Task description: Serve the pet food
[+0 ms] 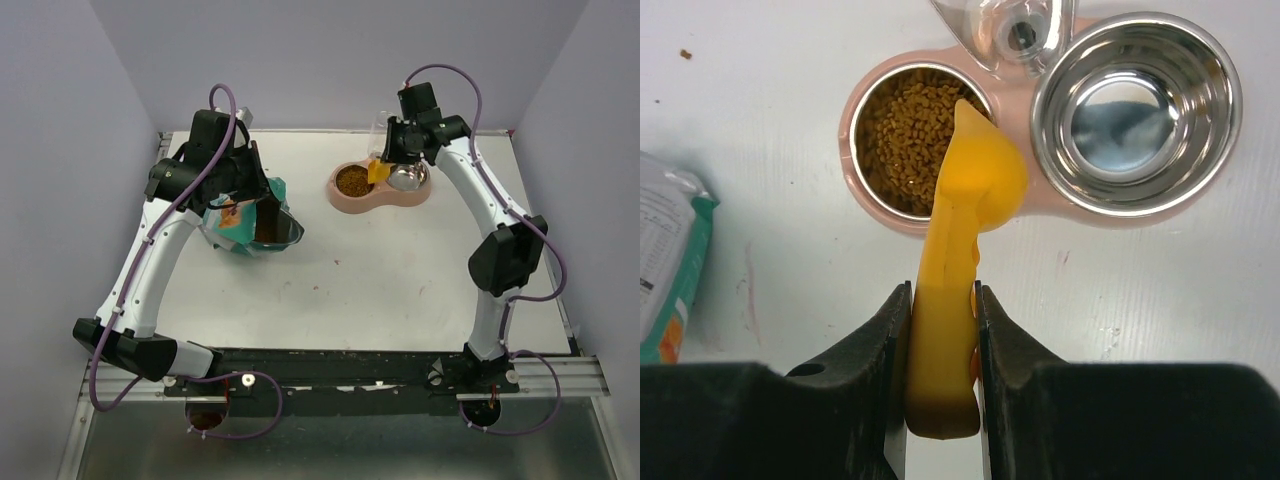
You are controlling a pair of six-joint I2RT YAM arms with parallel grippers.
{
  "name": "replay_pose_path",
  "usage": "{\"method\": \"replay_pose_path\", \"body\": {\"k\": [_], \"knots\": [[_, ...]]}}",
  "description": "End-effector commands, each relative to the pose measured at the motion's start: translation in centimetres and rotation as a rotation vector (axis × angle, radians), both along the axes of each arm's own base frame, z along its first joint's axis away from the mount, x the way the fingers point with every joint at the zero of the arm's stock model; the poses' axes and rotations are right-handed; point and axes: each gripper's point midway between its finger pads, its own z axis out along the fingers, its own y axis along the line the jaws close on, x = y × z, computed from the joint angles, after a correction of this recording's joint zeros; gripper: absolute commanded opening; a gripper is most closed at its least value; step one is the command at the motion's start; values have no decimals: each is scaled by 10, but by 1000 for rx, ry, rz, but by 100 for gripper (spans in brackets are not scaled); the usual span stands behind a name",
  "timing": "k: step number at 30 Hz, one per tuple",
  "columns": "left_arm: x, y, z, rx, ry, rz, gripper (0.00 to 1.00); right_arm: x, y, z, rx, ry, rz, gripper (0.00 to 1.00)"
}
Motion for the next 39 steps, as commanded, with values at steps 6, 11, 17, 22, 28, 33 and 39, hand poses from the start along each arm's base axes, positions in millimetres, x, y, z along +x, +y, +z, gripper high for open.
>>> {"method": "replay_pose_path", "body": {"k": [6, 11, 17, 22, 28, 33, 39], "knots": [[4, -16, 55, -173, -130, -8, 0, -30, 11, 56, 260, -54, -27, 1], [10, -16, 58, -179, -136, 5, 0, -55, 12, 83, 346, -49, 15, 1], [16, -22, 64, -230, -138, 7, 0, -128, 41, 132, 620, -2, 209, 1], [20, -24, 67, -229, -153, 4, 0, -178, 45, 186, 740, -69, 336, 1], [24, -22, 68, -200, -167, -4, 0, -228, 45, 225, 811, -102, 482, 1], [28, -22, 75, -190, -187, -8, 0, -257, 50, 229, 864, -69, 592, 1], [30, -24, 78, -202, -190, -14, 0, -261, 57, 226, 867, -48, 600, 1]]}}
